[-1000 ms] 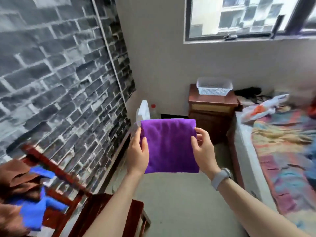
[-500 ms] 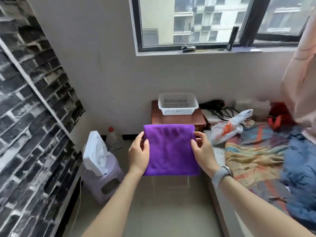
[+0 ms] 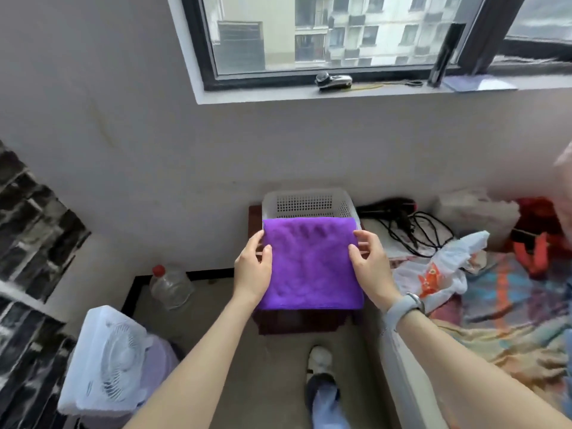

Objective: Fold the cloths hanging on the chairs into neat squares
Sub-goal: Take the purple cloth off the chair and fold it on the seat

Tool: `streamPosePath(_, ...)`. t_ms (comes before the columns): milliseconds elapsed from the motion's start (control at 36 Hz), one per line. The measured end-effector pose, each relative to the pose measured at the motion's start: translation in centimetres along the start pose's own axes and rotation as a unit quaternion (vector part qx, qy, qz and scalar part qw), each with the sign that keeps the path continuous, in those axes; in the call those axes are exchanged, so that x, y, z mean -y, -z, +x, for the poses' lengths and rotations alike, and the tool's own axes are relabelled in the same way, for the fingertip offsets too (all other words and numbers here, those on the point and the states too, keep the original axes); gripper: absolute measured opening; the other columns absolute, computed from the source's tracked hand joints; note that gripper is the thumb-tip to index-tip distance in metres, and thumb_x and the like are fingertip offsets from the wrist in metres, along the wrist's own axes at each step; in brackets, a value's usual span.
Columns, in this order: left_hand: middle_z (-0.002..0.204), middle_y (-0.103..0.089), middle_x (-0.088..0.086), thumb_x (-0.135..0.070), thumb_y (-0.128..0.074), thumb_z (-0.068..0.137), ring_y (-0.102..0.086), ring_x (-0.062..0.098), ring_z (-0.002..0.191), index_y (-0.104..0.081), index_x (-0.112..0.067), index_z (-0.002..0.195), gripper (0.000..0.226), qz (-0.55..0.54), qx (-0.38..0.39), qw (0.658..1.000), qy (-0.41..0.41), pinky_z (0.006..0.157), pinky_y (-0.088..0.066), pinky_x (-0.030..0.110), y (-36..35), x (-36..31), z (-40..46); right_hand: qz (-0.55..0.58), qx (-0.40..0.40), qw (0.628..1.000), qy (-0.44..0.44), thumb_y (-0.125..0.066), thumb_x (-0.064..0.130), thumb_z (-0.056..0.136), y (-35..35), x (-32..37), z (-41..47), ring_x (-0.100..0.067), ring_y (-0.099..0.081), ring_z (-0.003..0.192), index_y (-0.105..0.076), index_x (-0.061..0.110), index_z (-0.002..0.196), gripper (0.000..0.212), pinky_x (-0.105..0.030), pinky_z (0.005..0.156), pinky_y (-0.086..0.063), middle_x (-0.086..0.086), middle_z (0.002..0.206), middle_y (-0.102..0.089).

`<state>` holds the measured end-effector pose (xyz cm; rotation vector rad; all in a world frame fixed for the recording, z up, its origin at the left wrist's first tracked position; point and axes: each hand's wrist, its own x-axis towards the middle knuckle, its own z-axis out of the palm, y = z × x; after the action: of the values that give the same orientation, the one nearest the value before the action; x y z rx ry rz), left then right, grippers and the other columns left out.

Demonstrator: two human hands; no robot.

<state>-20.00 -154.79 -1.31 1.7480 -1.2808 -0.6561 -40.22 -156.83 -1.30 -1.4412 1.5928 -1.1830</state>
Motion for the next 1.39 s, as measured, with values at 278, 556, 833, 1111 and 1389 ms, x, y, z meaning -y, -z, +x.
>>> streamPosePath(278, 0.113, -0.063, 0.004, -0.013, -0.045, 0.093, -0.057, 0.016, 0.096, -0.05, -0.021, 0.13, 0.038, -0.021, -0.013, 0.992, 0.12, 0.086, -0.042, 0.024, -11.4, 4.4, 18.5, -0.021, 0.032, 0.998, -0.048, -0.049, 0.009, 0.091, -7.1, -7.2, 20.1, -0.014, -0.052, 0.093, -0.051, 0.015, 0.118, 0.027, -0.025, 0.081, -0.042, 0.002, 0.101, -0.055)
streamPosePath(556, 0.138, -0.047, 0.004, -0.011, -0.035, 0.098, -0.042, 0.021, 0.127, -0.037, -0.016, 0.139, 0.041, 0.03, 0.017, 0.981, 0.19, 0.094, -0.027, 0.012, -17.5, 9.7, 26.4, -0.038, 0.095, 0.988, -0.115, -0.044, 0.008, 0.094, -13.3, -14.1, 27.8, -0.009, -0.048, 0.103, -0.046, 0.016, 0.125, 0.033, -0.024, 0.09, -0.041, 0.006, 0.118, -0.05)
streamPosePath(833, 0.144, -0.036, 0.012, 0.001, -0.036, 0.091, -0.036, 0.027, 0.132, -0.023, -0.01, 0.144, 0.056, 0.154, 0.06, 0.965, 0.202, 0.109, -0.034, 0.042, -21.4, 12.4, 27.3, -0.021, 0.17, 0.961, -0.216, -0.041, 0.007, 0.095, -15.3, -19.3, 29.0, -0.018, -0.048, 0.119, -0.045, 0.021, 0.127, 0.036, -0.038, 0.103, -0.041, 0.0, 0.128, -0.05)
streamPosePath(1111, 0.15, -0.021, 0.02, -0.029, -0.028, 0.093, -0.011, 0.034, 0.14, -0.022, -0.004, 0.143, 0.056, 0.386, 0.175, 0.906, 0.0, 0.11, -0.01, 0.045, -23.6, 15.4, 28.0, -0.448, 0.292, 0.834, 0.138, -0.033, 0.026, 0.085, -16.2, -20.7, 29.4, -0.035, -0.042, 0.129, -0.044, 0.012, 0.133, 0.051, -0.053, 0.105, -0.034, -0.017, 0.138, -0.045)
streamPosePath(1389, 0.147, 0.024, 0.01, -0.051, 0.008, 0.085, 0.025, 0.026, 0.137, 0.018, -0.015, 0.141, 0.067, 0.452, 0.183, 0.873, 0.023, 0.11, 0.017, 0.037, -25.5, 18.0, 28.3, -0.52, 0.386, 0.754, 0.111, -0.013, 0.048, 0.095, -17.5, -23.9, 30.4, -0.032, -0.031, 0.136, -0.031, 0.021, 0.141, 0.057, -0.058, 0.102, -0.032, -0.015, 0.148, -0.032)
